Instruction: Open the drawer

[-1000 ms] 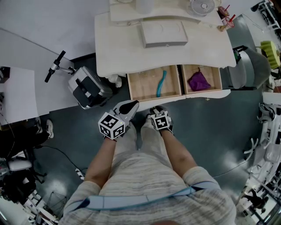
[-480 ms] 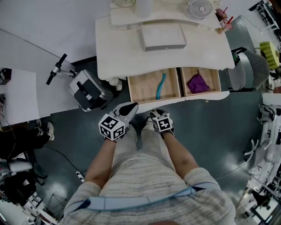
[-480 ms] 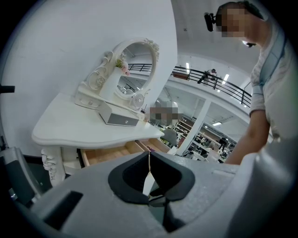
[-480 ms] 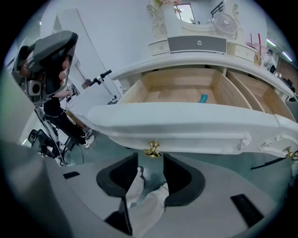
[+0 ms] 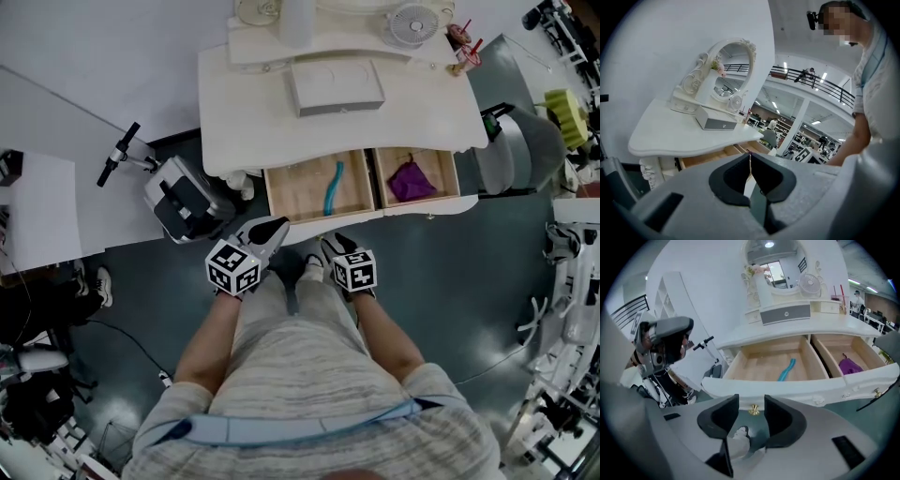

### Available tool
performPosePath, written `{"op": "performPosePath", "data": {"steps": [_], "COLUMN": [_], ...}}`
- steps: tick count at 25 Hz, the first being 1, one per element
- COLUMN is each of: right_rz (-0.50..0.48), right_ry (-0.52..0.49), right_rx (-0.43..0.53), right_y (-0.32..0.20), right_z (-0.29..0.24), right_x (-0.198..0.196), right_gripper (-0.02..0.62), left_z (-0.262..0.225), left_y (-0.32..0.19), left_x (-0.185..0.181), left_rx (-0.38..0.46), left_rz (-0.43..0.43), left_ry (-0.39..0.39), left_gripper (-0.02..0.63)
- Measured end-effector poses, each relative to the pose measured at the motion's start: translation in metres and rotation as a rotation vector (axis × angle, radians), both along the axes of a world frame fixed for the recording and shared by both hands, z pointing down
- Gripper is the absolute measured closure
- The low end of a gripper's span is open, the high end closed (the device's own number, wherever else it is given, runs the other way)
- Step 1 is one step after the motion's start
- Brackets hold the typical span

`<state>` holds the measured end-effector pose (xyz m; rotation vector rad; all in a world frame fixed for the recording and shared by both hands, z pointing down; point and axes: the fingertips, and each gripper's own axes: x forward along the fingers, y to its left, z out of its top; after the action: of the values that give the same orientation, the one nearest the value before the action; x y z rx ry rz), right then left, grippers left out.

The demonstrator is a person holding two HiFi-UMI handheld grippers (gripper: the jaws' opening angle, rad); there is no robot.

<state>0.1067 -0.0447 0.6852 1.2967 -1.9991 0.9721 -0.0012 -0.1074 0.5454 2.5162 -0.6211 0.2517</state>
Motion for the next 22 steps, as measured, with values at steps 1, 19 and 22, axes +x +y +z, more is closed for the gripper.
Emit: {"op": "performPosePath", "data": {"steps": [1,19,22], "right_rz": [0.011,0.003,0.000], "right_ry": [-0.014,-0.161,-0.197], "right_rx": [0.024,0.500,0.541], "right_y": [-0.006,-0.074,-0.073], "right_z": [-0.010,-0.213,-0.238], "right_x": [0.000,0.016,0.021], "right_gripper": [0.440,0.586,0.586], "left_z": [-0.001,-0.101,-0.122], "left_y": [0.001,-0.007,-0.005], "left_x": [0.001,0.029,0.034], "left_rx": [0.002,0.193,0.236], "left_rz": [0.004,0.034,0.037], "left_ry": [-0.002,0.060,0.074], "left_gripper": [0.586,0.586,0.586]}}
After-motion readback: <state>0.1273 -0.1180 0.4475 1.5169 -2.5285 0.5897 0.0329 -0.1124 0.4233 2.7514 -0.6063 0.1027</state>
